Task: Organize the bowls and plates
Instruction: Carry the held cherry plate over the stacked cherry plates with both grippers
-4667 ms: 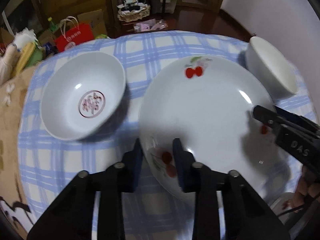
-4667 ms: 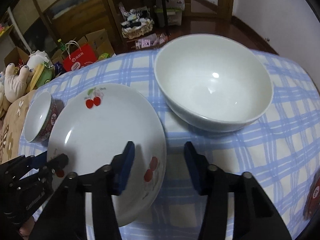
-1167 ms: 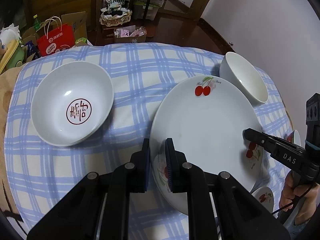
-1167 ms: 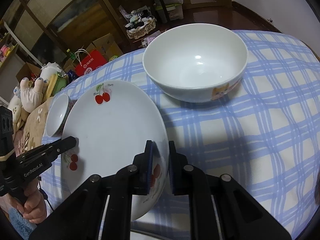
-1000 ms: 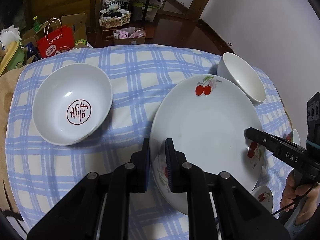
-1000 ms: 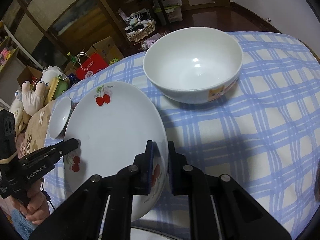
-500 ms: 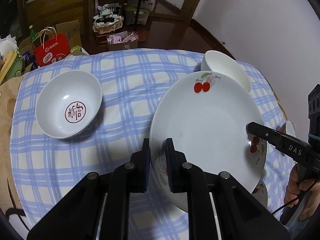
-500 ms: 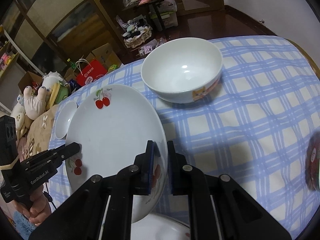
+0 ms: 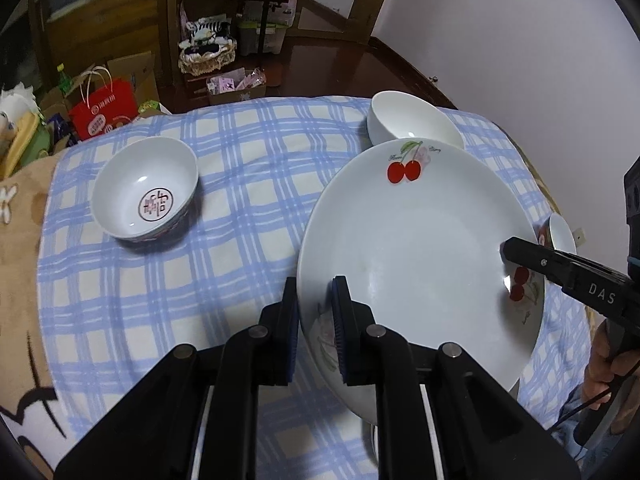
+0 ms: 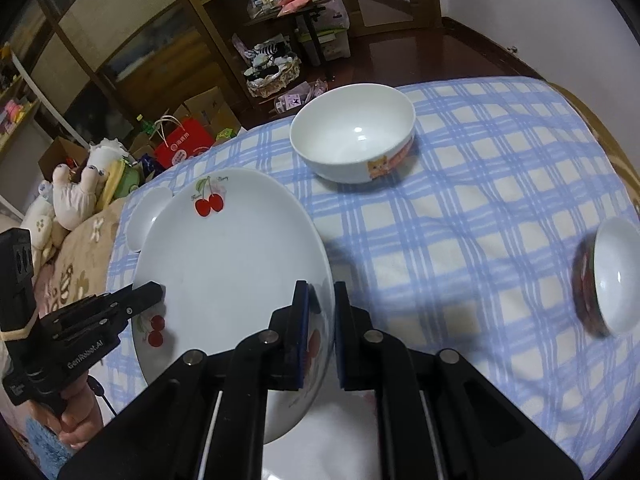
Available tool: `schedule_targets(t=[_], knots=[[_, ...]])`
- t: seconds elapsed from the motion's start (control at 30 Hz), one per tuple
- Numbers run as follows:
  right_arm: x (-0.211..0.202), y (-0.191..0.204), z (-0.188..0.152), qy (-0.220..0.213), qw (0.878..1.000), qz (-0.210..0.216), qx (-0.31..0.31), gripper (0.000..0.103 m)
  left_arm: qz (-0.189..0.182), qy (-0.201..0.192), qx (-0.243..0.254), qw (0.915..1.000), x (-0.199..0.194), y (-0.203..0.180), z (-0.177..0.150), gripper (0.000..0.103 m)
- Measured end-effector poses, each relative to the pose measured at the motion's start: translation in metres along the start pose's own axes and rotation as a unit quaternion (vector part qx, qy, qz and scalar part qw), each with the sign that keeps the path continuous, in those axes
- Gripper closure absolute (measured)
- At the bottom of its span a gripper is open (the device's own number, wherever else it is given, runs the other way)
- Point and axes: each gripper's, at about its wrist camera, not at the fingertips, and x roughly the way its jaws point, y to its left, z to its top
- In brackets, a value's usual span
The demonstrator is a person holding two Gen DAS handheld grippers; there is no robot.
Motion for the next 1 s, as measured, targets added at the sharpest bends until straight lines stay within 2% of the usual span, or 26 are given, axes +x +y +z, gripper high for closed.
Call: schedule_targets(t=[0.5, 1.0], knots=[[-0.052, -0.011, -0.046, -0.018, 1.0, -0.013, 0.022, 0.091, -0.011, 0.005, 0.023, 0.9997, -0.034, -0.034, -0.035, 0.087], [-0.079, -0.022, -0.095, -0.025, 0.999, -0.026, 0.039, 0.091, -0.008, 0.015, 0.046, 0.9988, -0.046, -0.059, -0.077, 0.086]])
